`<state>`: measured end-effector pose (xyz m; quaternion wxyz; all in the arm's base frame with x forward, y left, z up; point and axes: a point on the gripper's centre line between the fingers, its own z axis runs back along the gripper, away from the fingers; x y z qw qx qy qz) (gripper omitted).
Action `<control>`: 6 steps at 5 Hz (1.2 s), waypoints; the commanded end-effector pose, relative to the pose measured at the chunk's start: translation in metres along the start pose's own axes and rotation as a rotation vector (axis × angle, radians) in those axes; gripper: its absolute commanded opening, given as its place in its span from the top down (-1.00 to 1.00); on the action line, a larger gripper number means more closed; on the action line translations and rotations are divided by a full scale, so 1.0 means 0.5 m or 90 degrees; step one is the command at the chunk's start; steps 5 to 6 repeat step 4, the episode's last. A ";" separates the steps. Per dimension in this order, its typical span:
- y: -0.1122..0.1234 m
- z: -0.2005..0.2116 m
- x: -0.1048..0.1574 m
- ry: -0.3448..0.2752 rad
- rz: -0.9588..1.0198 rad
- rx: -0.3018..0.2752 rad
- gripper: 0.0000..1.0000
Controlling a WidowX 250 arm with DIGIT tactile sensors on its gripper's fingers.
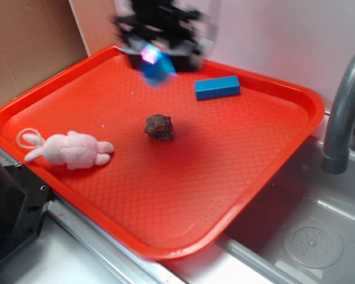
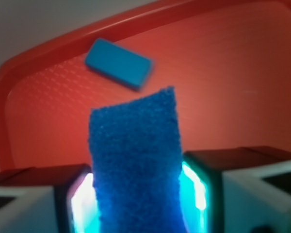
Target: Grab the blue sponge.
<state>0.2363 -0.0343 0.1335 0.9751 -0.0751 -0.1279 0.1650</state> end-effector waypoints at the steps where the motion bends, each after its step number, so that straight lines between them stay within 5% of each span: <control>1: 0.077 0.200 0.008 0.019 0.081 0.002 1.00; 2: 0.096 0.204 0.047 -0.011 0.117 -0.044 1.00; 3: 0.069 0.207 0.063 -0.065 0.137 -0.009 1.00; 4: 0.068 0.184 0.063 -0.044 0.135 0.023 1.00; 6: 0.068 0.184 0.063 -0.044 0.135 0.023 1.00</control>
